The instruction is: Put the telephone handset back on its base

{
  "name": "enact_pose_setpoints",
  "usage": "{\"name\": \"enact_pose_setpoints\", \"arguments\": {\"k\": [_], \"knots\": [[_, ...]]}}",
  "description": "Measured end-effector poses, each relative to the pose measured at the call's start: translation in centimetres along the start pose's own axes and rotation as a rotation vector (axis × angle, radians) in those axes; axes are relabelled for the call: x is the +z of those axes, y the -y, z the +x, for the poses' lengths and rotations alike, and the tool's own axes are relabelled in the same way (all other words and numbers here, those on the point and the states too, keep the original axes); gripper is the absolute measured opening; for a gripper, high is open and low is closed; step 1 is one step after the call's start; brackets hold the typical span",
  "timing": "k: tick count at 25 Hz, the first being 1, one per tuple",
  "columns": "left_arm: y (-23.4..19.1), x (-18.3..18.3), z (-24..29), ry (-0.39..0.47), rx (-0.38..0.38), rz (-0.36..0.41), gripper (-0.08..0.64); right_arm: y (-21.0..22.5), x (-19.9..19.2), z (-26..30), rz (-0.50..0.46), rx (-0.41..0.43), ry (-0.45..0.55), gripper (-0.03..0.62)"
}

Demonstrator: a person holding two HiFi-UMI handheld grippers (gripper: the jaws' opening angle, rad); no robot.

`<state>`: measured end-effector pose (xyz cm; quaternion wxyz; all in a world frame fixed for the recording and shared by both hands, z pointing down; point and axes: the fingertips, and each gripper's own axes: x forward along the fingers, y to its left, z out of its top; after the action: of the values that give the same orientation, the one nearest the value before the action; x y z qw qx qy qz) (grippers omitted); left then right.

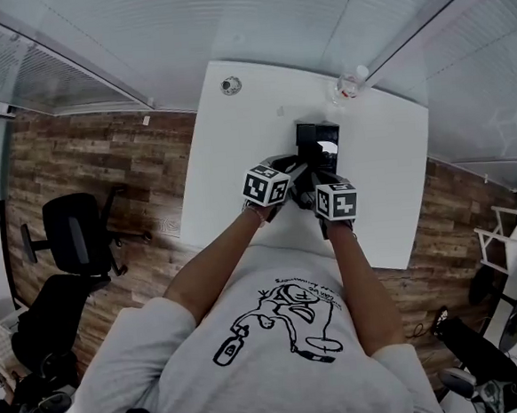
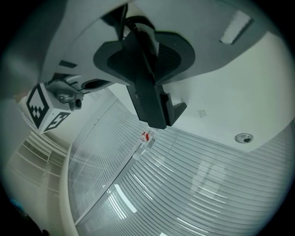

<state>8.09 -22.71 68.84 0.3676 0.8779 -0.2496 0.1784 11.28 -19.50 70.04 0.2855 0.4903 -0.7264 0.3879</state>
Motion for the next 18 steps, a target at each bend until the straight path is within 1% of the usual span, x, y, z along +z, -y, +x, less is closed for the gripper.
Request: {"name": "enact_pose_setpoints", "arguments": {"k": [3, 7, 10, 13, 18], "knots": [[-0.3, -0.01, -0.02, 0.0, 0.0, -0.008, 0.124, -0.37, 0.01, 0.02, -0.004, 0.025, 0.005, 0.008], [-0.21, 0.03, -0.26, 0.013, -0.006, -0.015, 0.124, -0.47, -0.08, 0.12, -0.003, 0.036, 0.005, 0.006], [-0.04, 0.05, -0.43, 0.023, -0.01, -0.019, 0.124, -0.12, -0.14, 0.36, -0.001, 0.028, -0.002, 0.006], [-0.21, -0.3, -0.26, 0.014, -0.003, -0.017, 0.124, 0.19, -0.04, 0.66, -0.002, 0.013, -0.004, 0.006], [-0.18, -0.61, -0.07, 0.001, 0.03, 0.003, 0.123, 0.28, -0.02, 0.6, -0.027, -0.007, -0.003, 0.008]]}}
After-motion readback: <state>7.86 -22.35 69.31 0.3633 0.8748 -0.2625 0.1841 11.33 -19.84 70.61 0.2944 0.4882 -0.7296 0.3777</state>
